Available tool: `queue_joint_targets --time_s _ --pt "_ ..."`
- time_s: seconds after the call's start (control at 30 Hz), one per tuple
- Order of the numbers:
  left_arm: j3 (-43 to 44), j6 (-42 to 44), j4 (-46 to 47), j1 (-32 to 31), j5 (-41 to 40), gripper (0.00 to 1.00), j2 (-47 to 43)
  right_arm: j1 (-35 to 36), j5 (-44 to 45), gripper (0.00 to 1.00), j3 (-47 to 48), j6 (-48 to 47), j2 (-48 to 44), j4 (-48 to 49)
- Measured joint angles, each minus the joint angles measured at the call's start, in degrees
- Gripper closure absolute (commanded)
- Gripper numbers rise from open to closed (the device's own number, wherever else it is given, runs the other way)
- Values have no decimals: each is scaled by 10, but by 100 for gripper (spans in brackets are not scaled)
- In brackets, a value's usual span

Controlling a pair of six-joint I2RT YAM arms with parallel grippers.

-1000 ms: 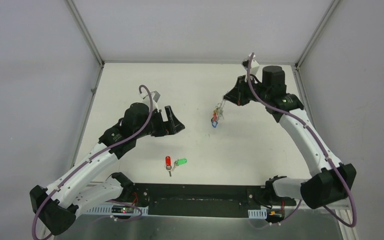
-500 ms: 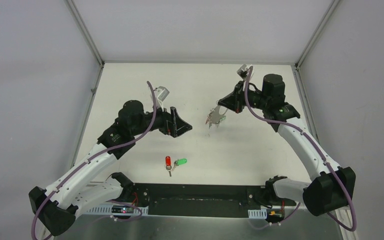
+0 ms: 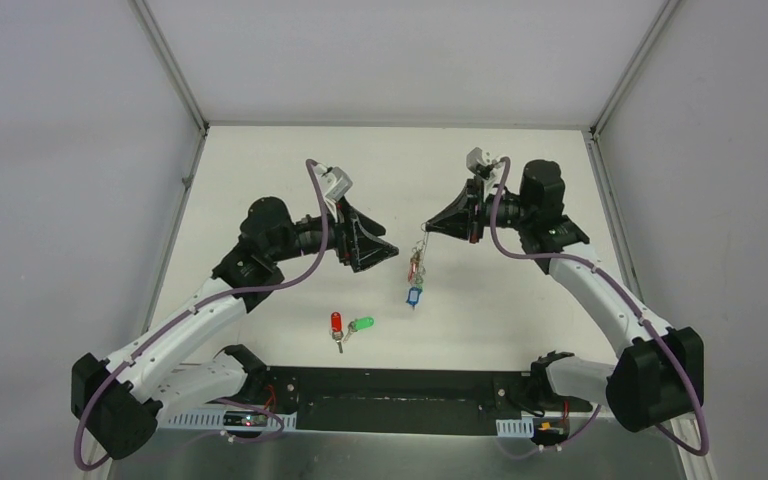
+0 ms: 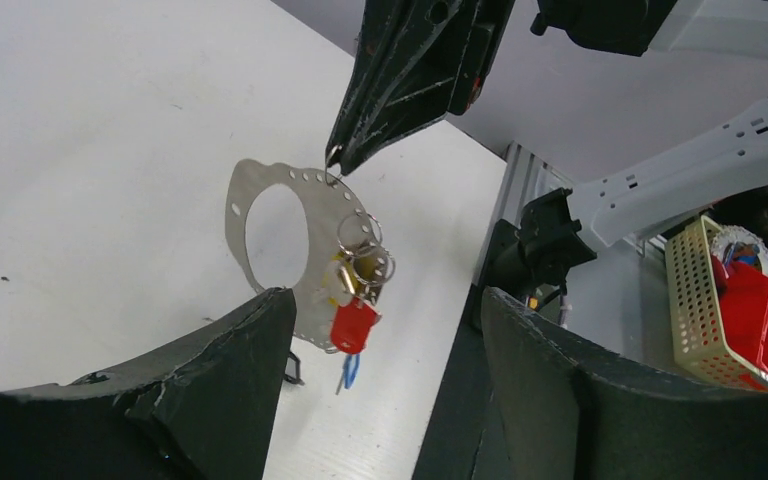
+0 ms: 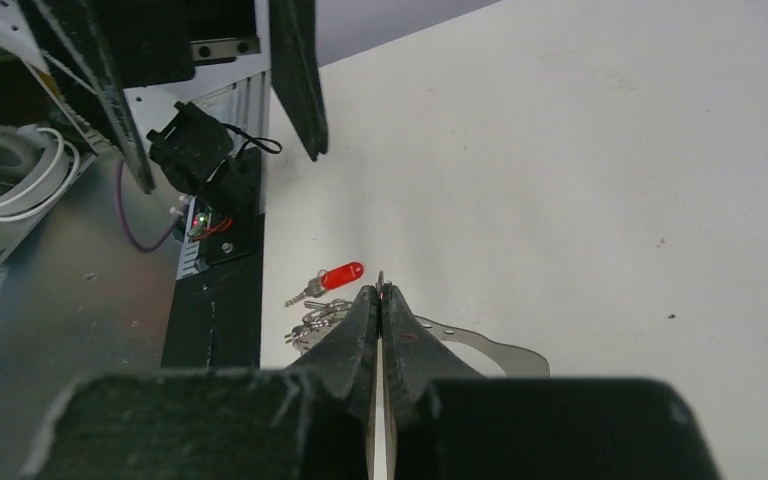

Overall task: Put the keys on the keyring
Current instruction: Pick up the keyring from the center of the board, then adjust the keyring at the center of the board.

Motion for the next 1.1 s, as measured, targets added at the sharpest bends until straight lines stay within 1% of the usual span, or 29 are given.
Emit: queue_joint_targets --time_s 0.03,0.2,0.3,0.4,0.5,0.67,0.93,1.0,1.1 --pt "0 5 8 0 7 33 7 2 -9 100 -6 0 0 9" --pt "0 23 35 0 42 48 35 15 -52 100 -27 0 -5 54" --pt "0 36 56 0 63 52 42 24 -64 100 -33 0 -10 76" --pt "-1 41 77 0 73 55 42 35 -67 100 -40 0 -14 103" --pt "-10 44 108 0 78 60 42 46 -70 100 -52 0 -18 129" --pt "-32 56 131 0 83 63 41 62 -76 100 -61 0 -22 152" --pt "-64 91 149 -2 98 59 37 74 -79 100 -61 0 -23 173" --pt "-67 108 152 -8 104 59 36 75 -80 100 -61 0 -24 174" --pt "-70 138 155 -25 107 62 36 76 -80 100 -61 0 -25 175"
